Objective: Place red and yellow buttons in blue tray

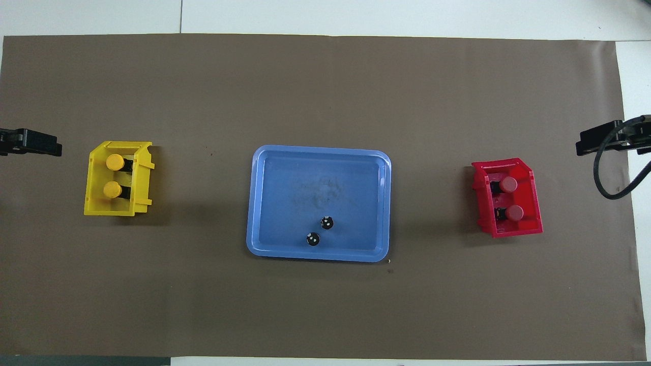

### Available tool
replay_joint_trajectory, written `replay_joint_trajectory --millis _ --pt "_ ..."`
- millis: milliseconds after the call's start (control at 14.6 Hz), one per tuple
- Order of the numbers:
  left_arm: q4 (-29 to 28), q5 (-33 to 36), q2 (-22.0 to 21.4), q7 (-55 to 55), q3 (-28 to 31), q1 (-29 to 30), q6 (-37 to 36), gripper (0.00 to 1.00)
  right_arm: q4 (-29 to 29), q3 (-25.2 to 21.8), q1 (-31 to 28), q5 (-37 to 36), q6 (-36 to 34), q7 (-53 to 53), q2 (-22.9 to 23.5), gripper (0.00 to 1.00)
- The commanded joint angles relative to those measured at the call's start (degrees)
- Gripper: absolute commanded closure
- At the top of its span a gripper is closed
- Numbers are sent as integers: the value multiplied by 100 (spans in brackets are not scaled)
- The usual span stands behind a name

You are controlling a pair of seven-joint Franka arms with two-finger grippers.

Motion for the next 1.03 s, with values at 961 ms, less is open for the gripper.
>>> replay_joint_trajectory --millis 961 --pt "-60 45 -36 48 -16 -105 142 0 -494 43 8 96 505 19 -205 1"
